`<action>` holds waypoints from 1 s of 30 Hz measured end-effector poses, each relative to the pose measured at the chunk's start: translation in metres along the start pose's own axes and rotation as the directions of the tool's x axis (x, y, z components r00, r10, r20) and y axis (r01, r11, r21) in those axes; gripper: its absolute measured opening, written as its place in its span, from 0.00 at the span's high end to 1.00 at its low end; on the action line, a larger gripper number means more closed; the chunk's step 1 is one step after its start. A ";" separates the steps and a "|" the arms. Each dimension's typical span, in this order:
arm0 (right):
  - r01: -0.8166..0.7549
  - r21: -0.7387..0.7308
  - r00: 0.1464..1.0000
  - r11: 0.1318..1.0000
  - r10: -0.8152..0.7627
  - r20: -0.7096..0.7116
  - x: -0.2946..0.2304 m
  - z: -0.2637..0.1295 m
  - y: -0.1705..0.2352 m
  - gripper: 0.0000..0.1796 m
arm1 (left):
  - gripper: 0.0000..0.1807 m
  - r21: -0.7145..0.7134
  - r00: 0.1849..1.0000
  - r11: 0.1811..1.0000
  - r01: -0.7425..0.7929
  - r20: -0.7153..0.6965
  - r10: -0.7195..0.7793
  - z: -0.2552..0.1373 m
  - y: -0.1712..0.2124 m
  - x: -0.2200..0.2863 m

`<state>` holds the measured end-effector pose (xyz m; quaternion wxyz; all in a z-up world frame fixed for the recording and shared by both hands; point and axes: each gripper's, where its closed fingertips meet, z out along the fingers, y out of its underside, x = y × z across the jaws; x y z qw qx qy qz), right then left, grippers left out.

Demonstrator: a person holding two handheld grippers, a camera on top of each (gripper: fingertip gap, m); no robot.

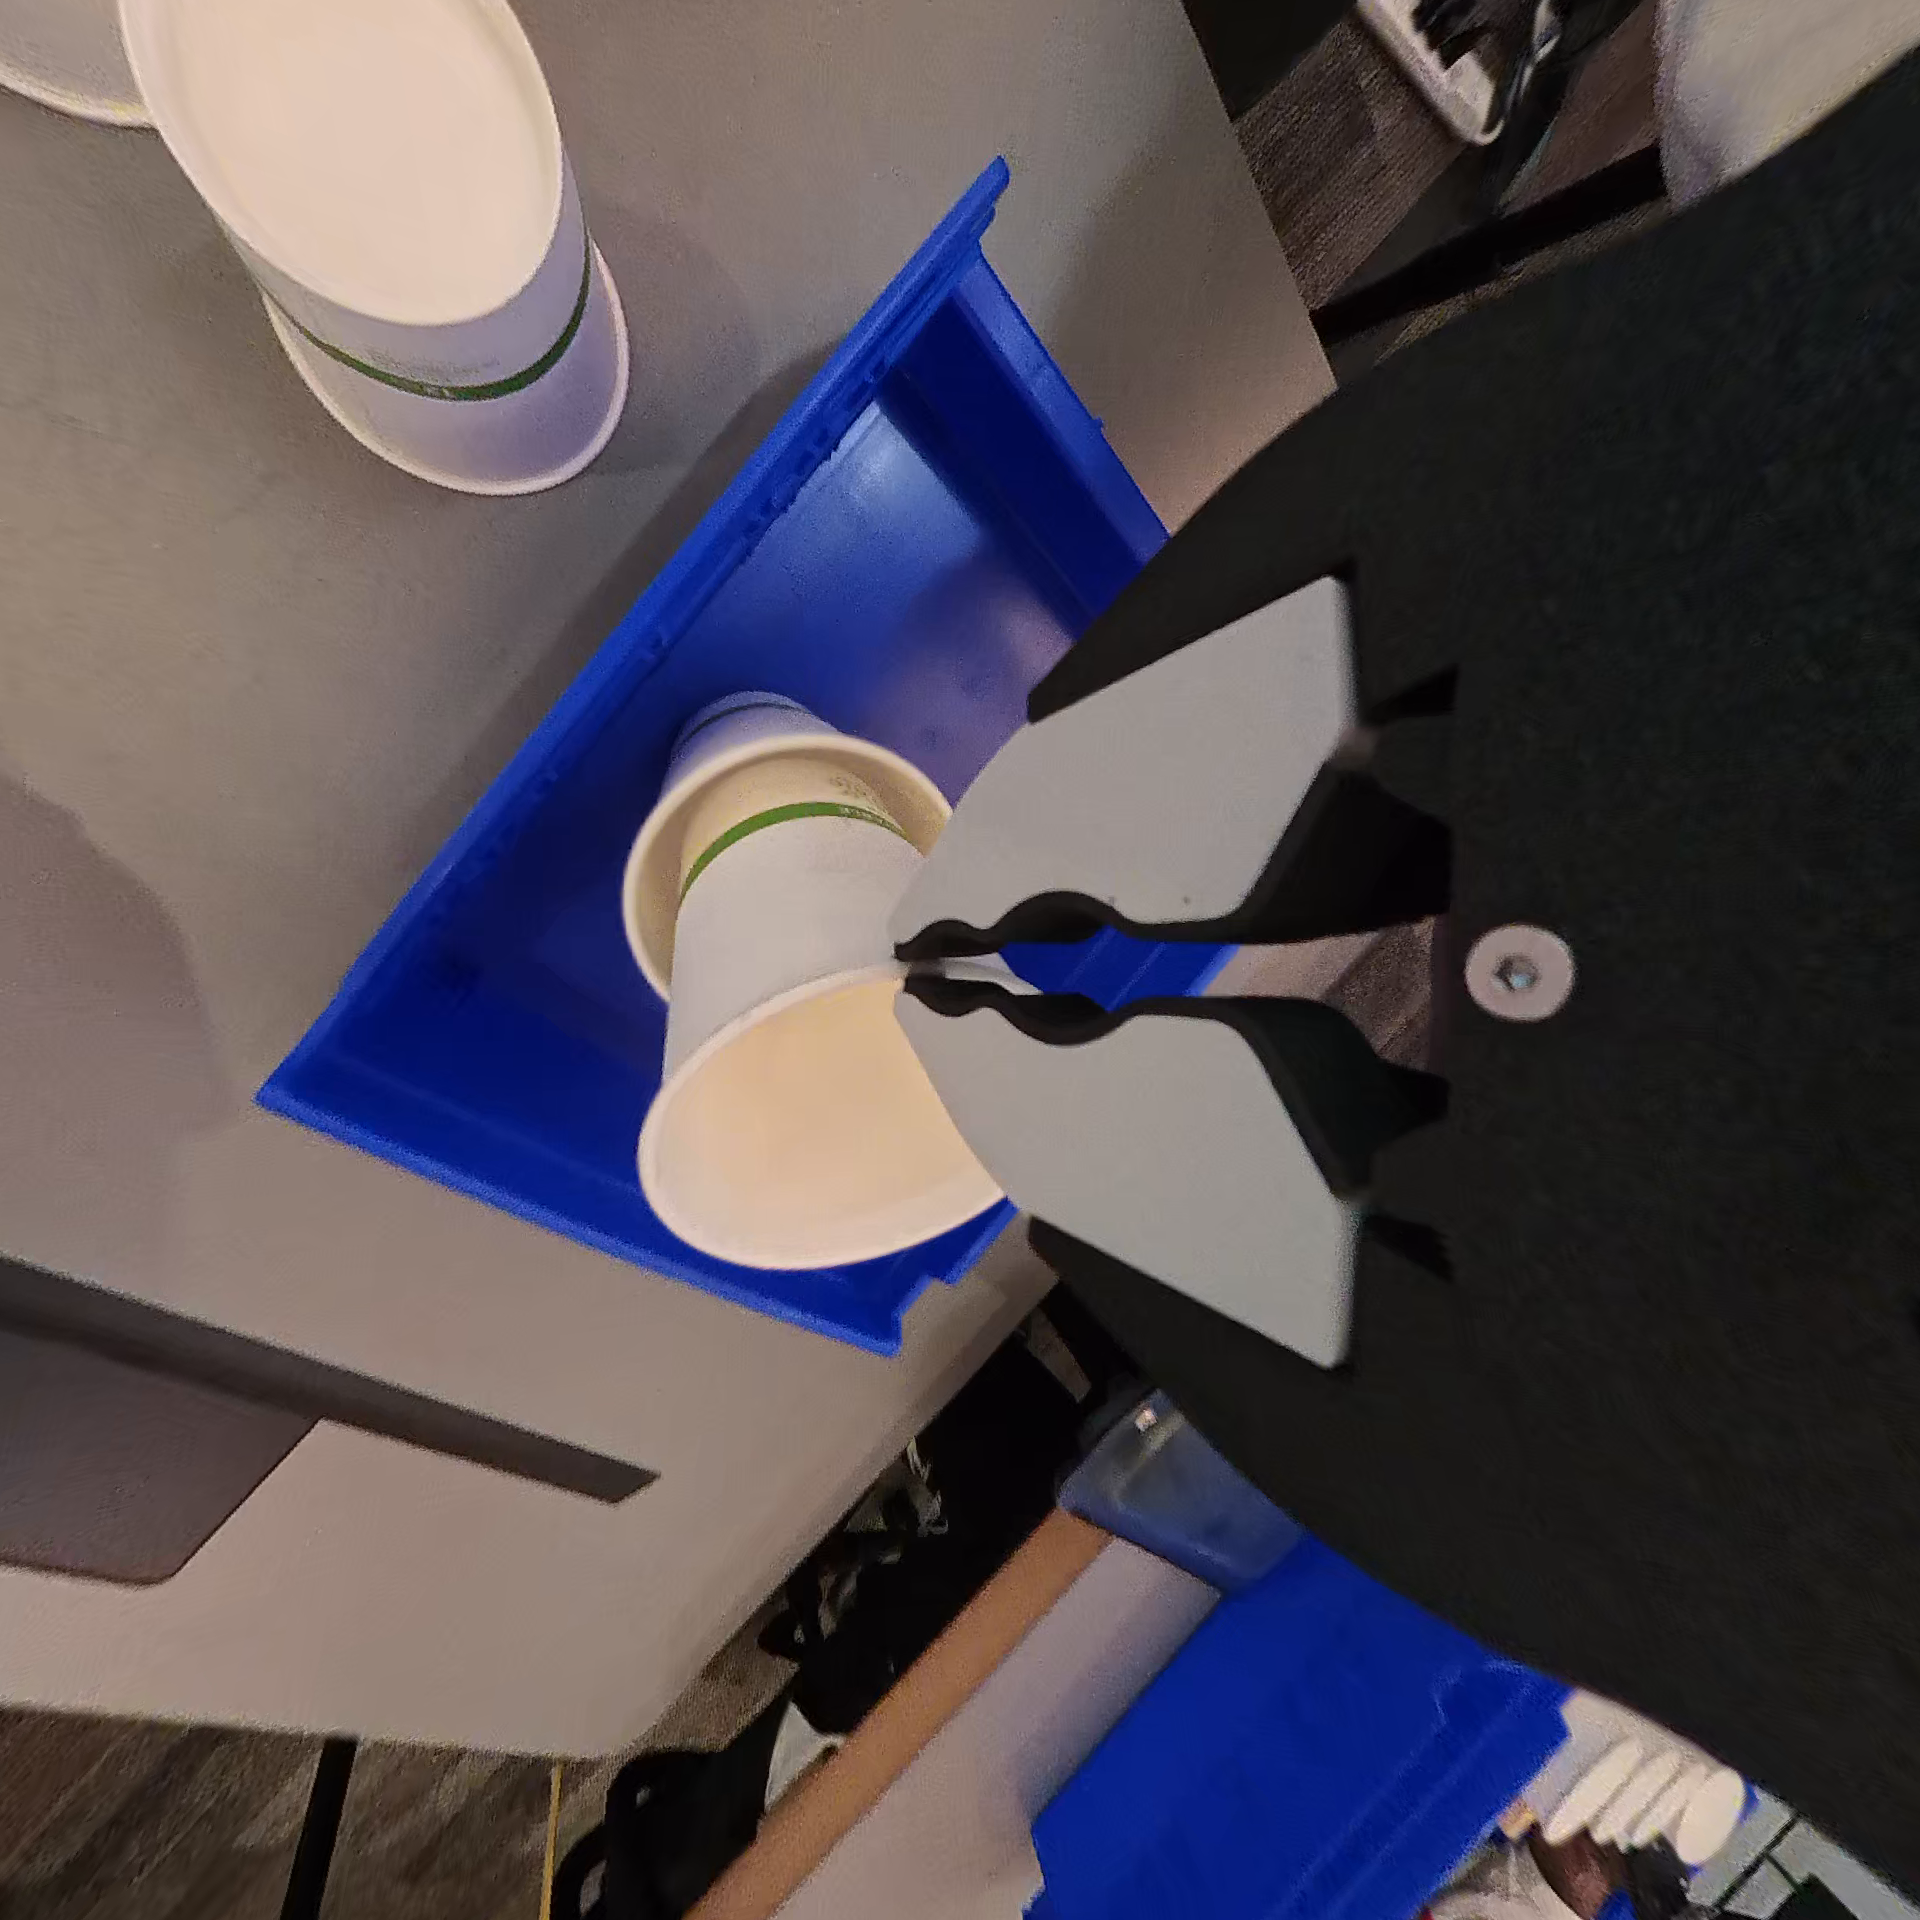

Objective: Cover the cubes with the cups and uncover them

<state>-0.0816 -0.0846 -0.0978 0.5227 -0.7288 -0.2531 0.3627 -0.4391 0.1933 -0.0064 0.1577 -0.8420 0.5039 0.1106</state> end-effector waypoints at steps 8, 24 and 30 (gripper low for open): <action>-0.036 0.024 0.999 0.999 0.035 0.014 0.003 -0.002 -0.003 0.70 | 0.98 0.265 0.995 0.964 -0.016 0.101 -0.011 -0.094 -0.026 -0.003; -0.821 0.158 0.491 0.549 0.537 0.686 -0.008 0.058 -0.113 0.49 | 0.98 0.561 0.944 0.760 -0.330 0.167 0.286 -0.178 -0.121 0.134; -0.926 0.090 0.277 0.367 0.498 0.822 -0.002 0.093 -0.154 0.46 | 0.98 0.696 0.917 0.620 -0.362 0.147 0.371 -0.199 -0.169 0.191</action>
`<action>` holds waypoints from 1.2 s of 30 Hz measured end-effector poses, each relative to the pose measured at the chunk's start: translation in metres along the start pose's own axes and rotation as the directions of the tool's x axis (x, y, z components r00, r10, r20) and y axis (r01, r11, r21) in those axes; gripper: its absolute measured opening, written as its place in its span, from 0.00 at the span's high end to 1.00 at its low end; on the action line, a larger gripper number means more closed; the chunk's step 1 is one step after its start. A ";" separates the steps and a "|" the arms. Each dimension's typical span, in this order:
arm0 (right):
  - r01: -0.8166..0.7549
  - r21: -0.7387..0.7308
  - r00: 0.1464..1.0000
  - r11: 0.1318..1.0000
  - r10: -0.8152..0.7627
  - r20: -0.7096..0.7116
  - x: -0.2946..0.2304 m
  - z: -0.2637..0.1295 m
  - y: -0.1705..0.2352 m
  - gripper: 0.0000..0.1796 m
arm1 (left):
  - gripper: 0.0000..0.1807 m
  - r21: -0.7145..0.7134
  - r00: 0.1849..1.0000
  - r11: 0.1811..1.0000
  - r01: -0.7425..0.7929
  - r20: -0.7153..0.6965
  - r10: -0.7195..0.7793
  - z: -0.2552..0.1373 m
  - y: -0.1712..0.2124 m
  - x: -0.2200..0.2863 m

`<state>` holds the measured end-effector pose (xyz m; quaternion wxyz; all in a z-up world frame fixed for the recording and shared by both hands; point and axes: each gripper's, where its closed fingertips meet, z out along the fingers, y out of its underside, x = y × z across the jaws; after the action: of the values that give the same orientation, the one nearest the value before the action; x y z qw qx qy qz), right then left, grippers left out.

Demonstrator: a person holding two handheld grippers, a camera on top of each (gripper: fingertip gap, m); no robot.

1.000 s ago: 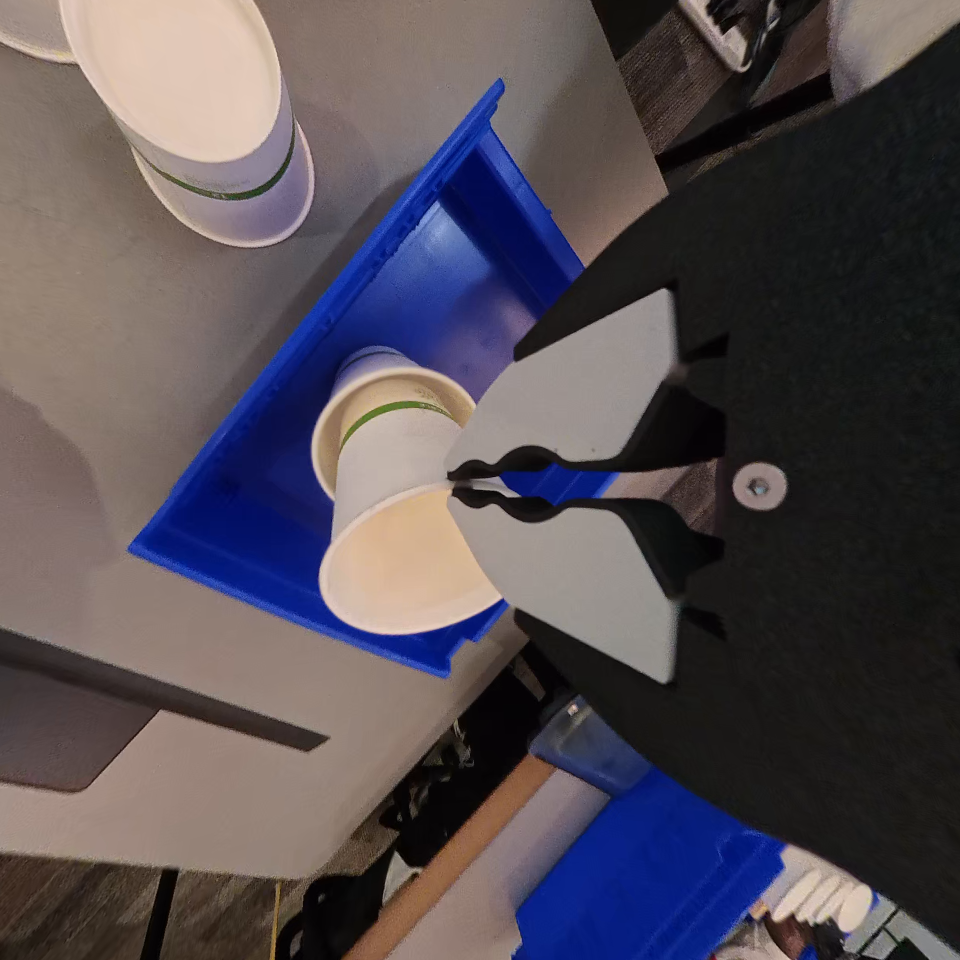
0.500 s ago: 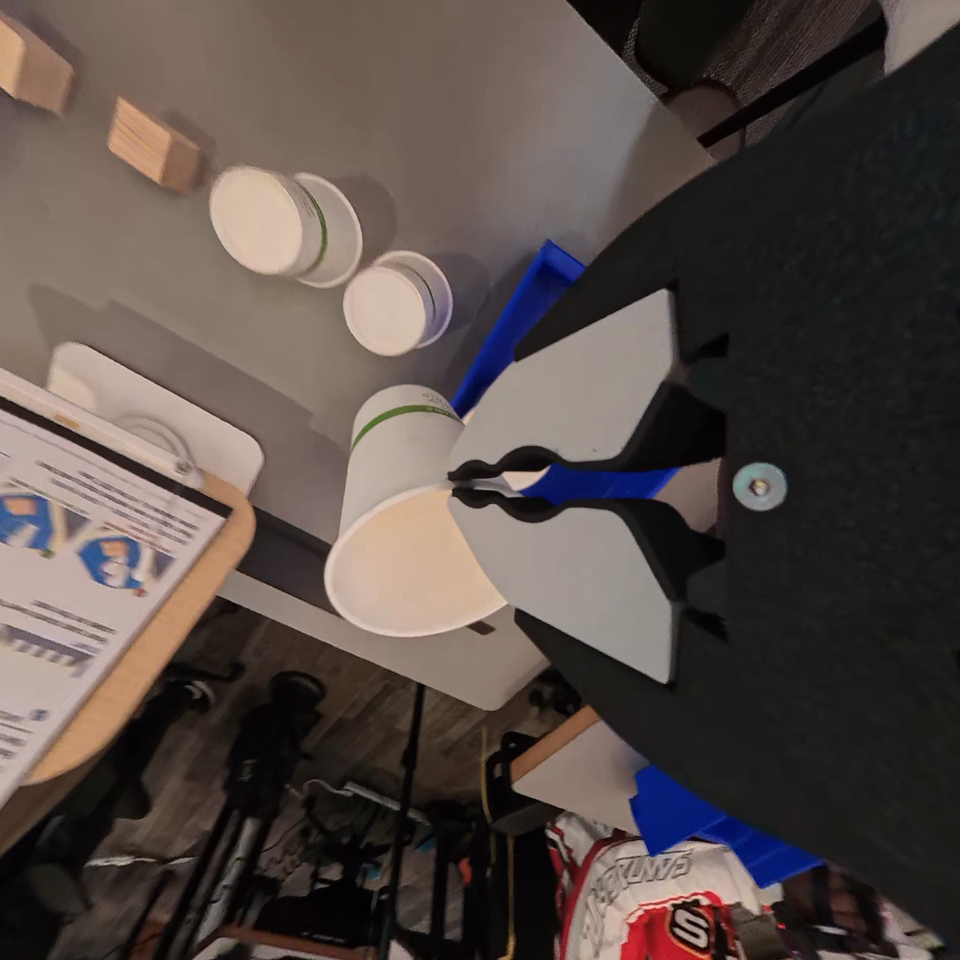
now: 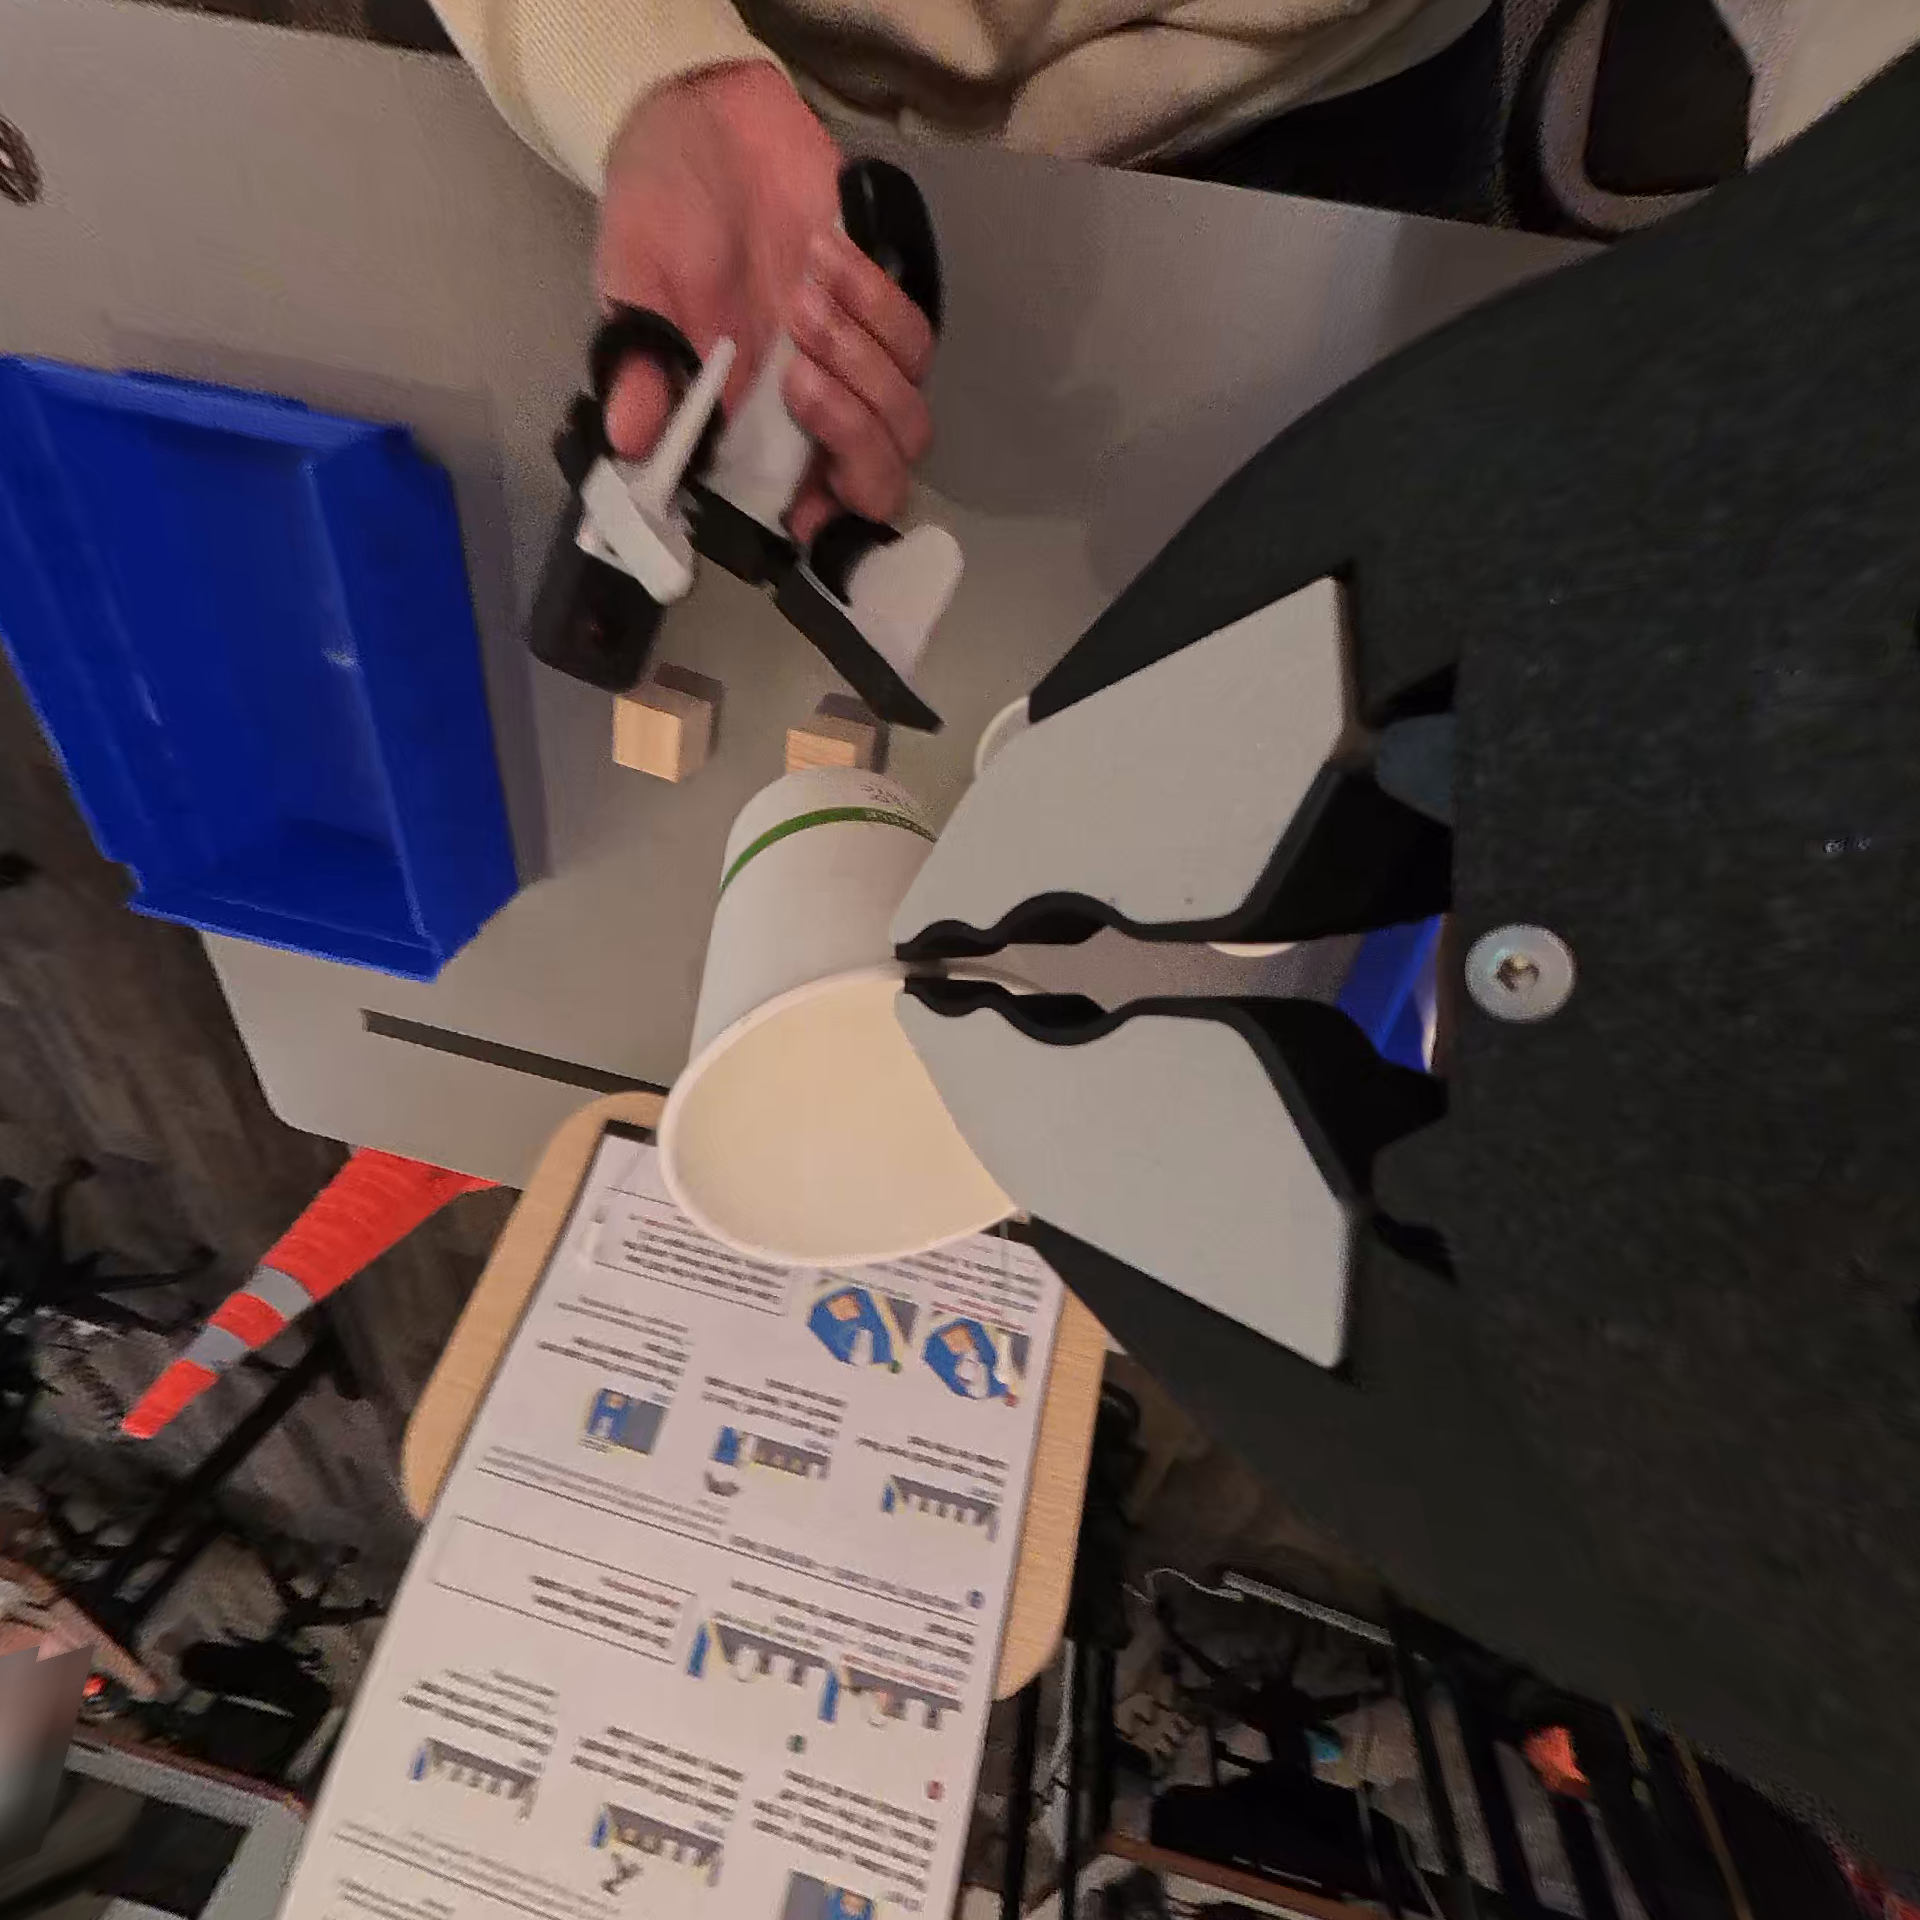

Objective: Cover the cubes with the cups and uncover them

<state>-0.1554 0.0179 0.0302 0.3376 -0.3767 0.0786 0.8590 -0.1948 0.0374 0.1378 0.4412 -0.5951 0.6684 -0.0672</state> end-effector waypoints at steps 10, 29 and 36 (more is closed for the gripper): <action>-0.029 0.146 0.973 0.989 -0.005 0.229 -0.025 0.005 -0.046 0.47 | 0.98 0.083 0.991 0.996 -0.017 -0.134 0.028 0.045 -0.025 0.043; 0.579 -0.172 0.746 0.797 -0.603 -0.283 -0.047 -0.079 -0.070 0.50 | 0.61 0.329 0.607 0.564 0.757 -0.034 -0.794 0.094 0.104 0.137; 0.520 -0.769 0.232 0.371 -0.928 -0.291 -0.029 -0.086 -0.092 0.50 | 0.64 0.284 0.624 0.603 0.745 0.023 -0.781 0.097 0.126 0.160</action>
<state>-0.0312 0.0397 0.0007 0.5393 -0.7318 -0.2319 0.3462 -0.2071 -0.0211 -0.0795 0.4873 -0.7669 0.3016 -0.2888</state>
